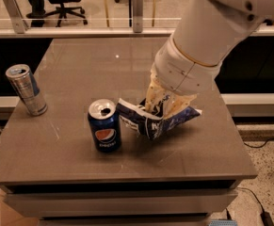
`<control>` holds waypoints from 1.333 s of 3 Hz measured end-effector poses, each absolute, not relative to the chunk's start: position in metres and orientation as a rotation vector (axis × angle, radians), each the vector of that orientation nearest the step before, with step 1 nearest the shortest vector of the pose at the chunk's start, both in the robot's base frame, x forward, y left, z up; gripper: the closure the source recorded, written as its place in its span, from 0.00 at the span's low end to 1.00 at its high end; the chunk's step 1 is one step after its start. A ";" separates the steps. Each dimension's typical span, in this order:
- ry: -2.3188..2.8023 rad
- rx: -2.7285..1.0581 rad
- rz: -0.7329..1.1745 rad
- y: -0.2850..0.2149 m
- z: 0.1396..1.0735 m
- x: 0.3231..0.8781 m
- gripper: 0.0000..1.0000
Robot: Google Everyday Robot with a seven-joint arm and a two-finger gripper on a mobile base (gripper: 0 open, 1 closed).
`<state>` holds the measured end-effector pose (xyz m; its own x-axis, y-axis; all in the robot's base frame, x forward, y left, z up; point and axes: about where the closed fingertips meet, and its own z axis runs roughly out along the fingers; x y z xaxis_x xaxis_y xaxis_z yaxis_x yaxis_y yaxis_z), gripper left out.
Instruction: Move blue chip bag near pepsi can
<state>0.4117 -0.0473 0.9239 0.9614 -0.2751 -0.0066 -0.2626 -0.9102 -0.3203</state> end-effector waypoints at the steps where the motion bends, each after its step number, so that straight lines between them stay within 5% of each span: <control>1: 0.389 -2.787 -0.034 -0.046 0.922 0.407 0.82; 4: 0.367 -2.779 -0.005 -0.042 0.920 0.400 0.12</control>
Offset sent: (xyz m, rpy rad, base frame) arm -0.0120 0.0019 -0.0079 0.0137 0.0456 0.0138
